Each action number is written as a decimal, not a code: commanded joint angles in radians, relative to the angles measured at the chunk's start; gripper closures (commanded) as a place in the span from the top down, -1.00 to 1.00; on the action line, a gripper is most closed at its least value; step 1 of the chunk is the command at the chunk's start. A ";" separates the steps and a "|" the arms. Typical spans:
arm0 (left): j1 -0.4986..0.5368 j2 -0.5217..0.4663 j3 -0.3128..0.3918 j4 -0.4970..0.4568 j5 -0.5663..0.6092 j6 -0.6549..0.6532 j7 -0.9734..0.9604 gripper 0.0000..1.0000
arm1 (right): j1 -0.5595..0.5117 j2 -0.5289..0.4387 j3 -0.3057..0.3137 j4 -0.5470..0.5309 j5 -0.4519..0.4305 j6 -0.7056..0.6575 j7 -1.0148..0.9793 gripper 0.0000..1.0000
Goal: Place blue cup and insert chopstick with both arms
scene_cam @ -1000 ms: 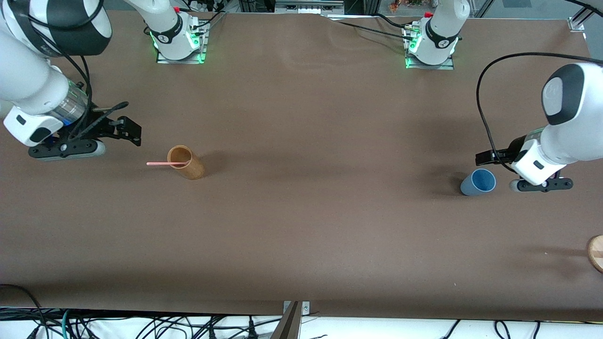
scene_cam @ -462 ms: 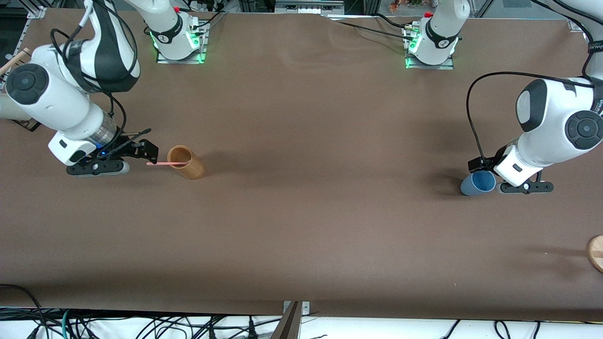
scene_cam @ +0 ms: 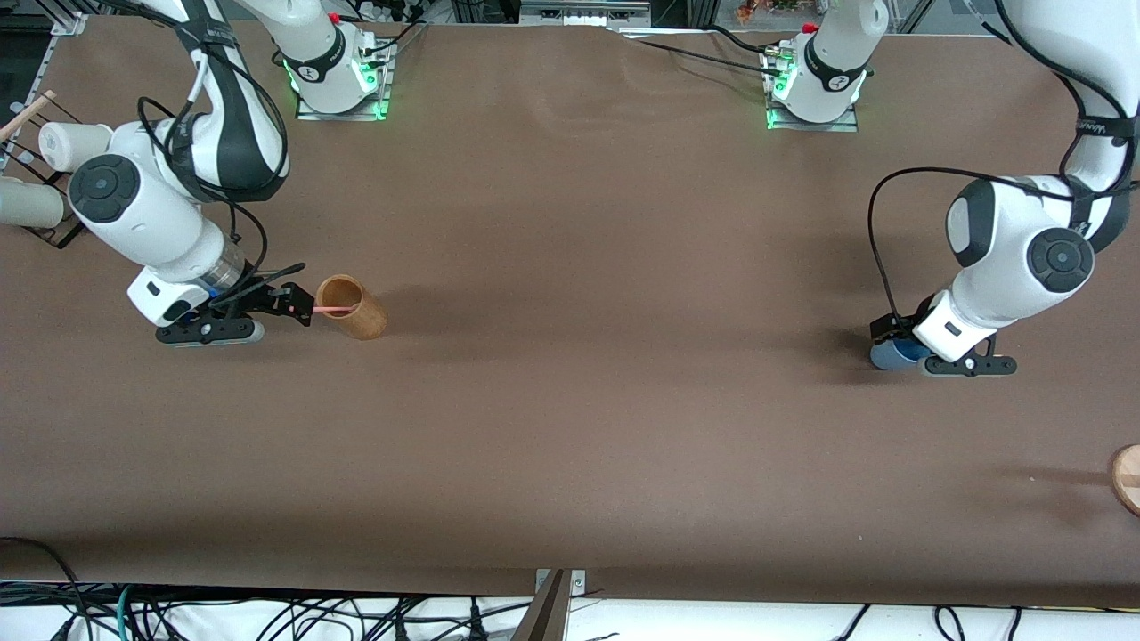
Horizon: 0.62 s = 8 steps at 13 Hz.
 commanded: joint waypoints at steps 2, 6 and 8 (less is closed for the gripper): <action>0.005 0.031 -0.007 0.002 0.021 0.052 0.018 1.00 | -0.008 -0.021 0.007 -0.074 0.011 0.095 0.015 0.99; -0.002 0.039 -0.007 -0.009 0.021 0.061 0.018 1.00 | 0.004 -0.003 0.018 -0.073 0.011 0.116 0.095 0.88; 0.000 0.039 -0.007 -0.042 0.021 0.116 0.018 1.00 | 0.004 0.002 0.018 -0.074 0.011 0.121 0.095 0.77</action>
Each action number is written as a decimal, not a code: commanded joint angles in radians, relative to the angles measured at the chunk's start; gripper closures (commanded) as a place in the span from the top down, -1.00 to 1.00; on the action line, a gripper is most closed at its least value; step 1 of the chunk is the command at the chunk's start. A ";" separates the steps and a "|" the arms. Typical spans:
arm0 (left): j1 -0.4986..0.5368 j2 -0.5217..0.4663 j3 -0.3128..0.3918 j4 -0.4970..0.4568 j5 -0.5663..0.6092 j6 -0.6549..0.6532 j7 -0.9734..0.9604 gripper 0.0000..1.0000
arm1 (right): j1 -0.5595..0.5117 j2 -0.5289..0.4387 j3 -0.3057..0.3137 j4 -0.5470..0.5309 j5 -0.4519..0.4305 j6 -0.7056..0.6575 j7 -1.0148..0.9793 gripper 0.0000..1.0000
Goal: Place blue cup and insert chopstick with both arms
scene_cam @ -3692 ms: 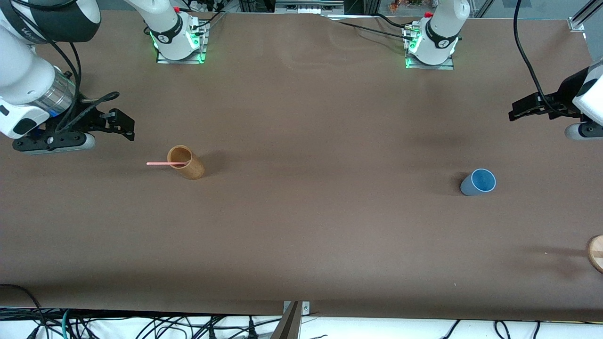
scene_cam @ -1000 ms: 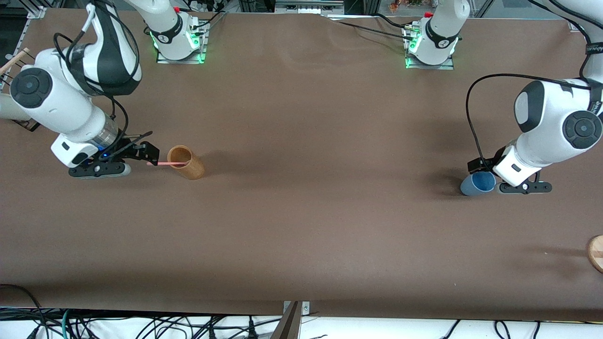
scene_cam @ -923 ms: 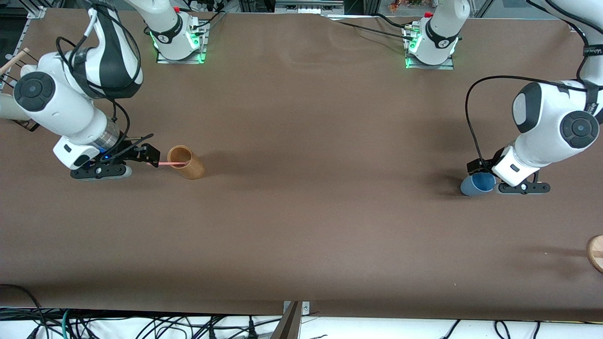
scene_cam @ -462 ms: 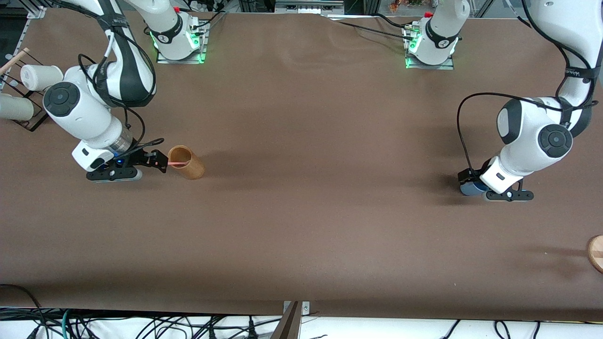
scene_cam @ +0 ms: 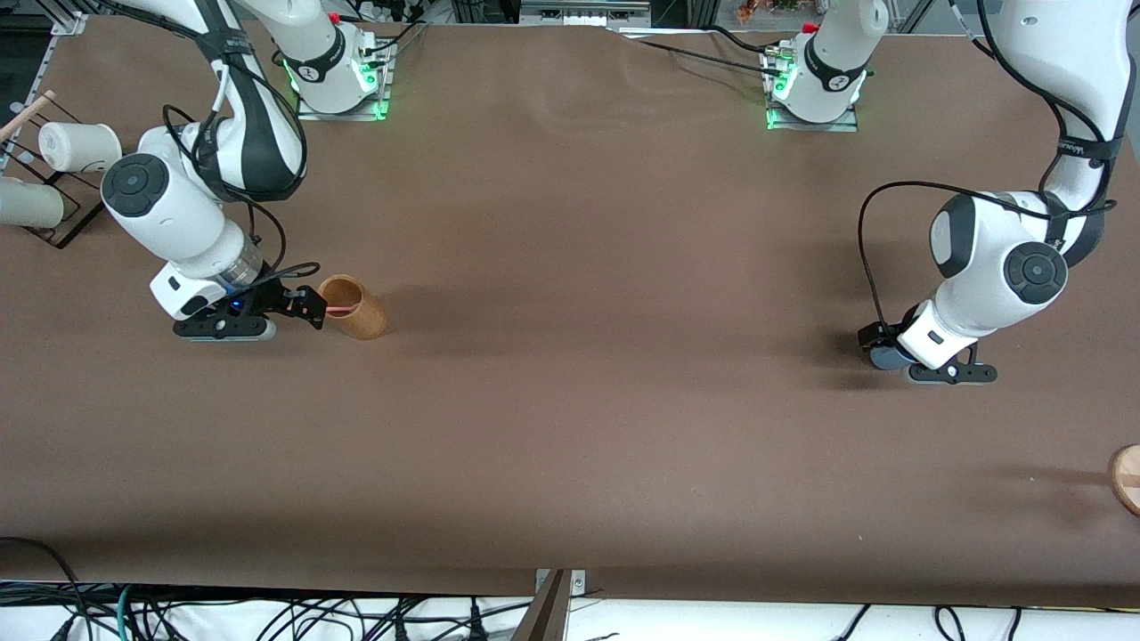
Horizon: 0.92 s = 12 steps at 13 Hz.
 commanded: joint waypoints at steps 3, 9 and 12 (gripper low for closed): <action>0.005 0.000 -0.003 -0.048 0.021 0.076 0.012 0.58 | -0.002 0.000 0.004 -0.018 0.010 0.028 0.014 0.23; 0.010 0.012 0.003 -0.039 0.019 0.076 0.013 -1.00 | -0.002 -0.011 0.035 -0.012 0.010 0.026 0.017 -0.97; 0.010 0.015 0.005 -0.034 0.021 0.075 0.015 -1.00 | -0.002 -0.012 0.038 -0.008 0.010 0.023 0.017 -1.00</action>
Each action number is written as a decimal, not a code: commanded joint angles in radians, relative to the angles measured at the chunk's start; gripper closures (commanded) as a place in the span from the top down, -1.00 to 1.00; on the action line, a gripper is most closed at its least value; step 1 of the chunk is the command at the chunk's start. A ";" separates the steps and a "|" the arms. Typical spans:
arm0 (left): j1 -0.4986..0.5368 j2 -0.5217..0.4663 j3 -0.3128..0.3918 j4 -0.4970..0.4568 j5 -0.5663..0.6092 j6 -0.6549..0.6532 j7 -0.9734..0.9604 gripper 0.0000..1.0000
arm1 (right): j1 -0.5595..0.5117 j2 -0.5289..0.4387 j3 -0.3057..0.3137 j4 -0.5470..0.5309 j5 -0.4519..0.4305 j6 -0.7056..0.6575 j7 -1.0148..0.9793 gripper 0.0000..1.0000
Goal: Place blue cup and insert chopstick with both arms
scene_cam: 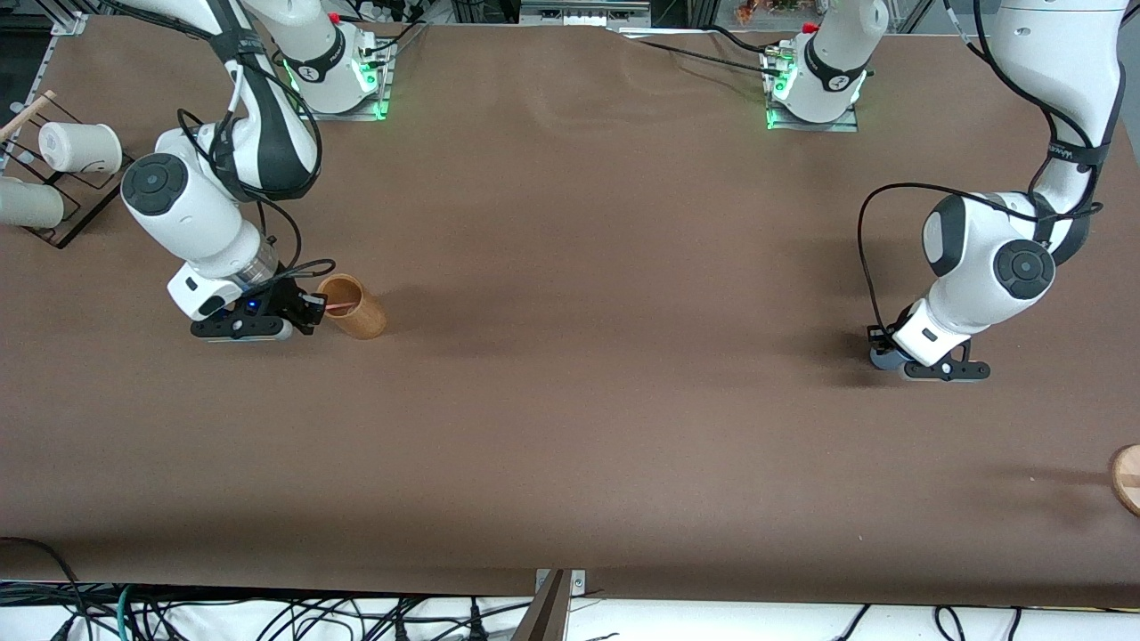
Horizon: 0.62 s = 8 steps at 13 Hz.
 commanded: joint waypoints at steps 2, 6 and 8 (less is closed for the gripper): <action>-0.002 0.000 -0.002 0.020 0.019 -0.001 -0.001 -1.00 | -0.004 -0.017 0.009 0.008 0.009 -0.004 -0.005 -1.00; -0.051 0.000 -0.011 0.088 0.012 -0.076 -0.008 -1.00 | -0.004 -0.037 0.009 0.130 0.009 -0.177 -0.011 -1.00; -0.097 0.000 -0.013 0.123 0.008 -0.119 -0.053 -1.00 | -0.004 -0.045 0.009 0.219 0.008 -0.301 -0.013 -1.00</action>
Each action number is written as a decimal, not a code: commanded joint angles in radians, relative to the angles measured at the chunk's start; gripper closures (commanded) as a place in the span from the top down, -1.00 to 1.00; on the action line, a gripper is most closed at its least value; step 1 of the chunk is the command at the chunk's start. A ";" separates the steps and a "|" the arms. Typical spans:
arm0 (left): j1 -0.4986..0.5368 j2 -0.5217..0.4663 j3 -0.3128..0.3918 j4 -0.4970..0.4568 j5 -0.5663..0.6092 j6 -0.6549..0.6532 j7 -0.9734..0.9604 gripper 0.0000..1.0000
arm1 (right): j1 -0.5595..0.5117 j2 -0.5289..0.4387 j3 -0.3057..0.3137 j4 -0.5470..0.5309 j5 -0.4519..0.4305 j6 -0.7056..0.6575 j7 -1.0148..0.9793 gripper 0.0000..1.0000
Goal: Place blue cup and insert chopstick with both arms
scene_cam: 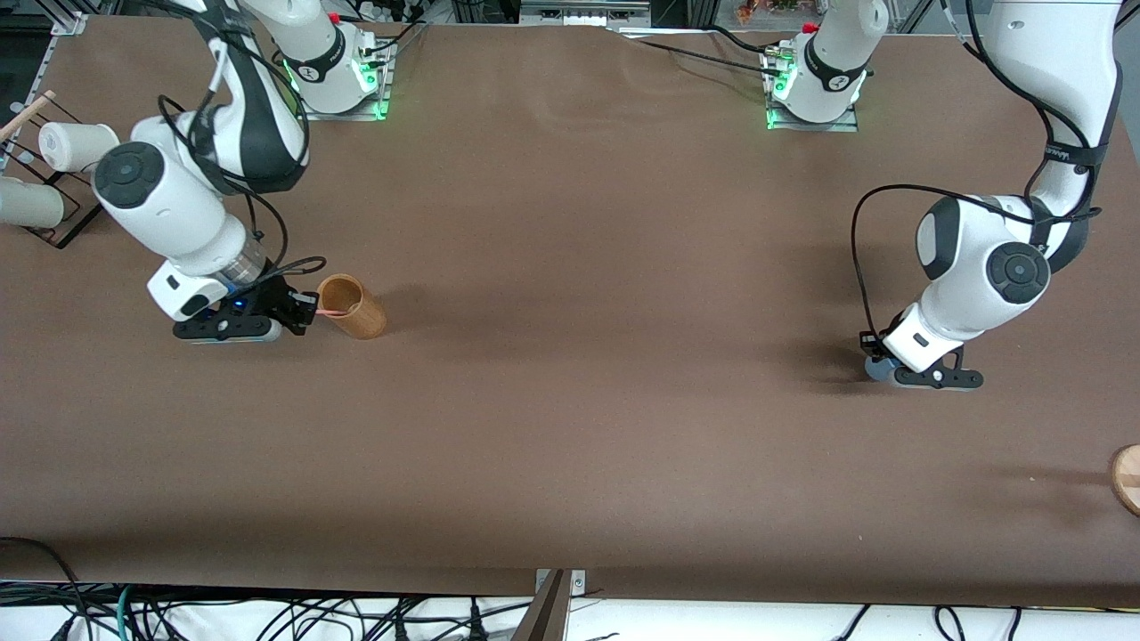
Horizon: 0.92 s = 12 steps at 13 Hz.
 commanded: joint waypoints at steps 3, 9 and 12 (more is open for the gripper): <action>-0.161 0.006 -0.002 0.115 0.007 -0.137 -0.222 -1.00 | -0.004 -0.029 0.010 0.203 0.006 -0.273 -0.015 -1.00; -0.395 0.125 -0.054 0.332 0.005 -0.255 -0.575 -1.00 | 0.000 -0.032 0.023 0.385 0.009 -0.480 -0.004 -1.00; -0.507 0.220 -0.054 0.459 0.005 -0.255 -0.721 -1.00 | 0.046 0.009 0.029 0.422 0.003 -0.480 0.052 -1.00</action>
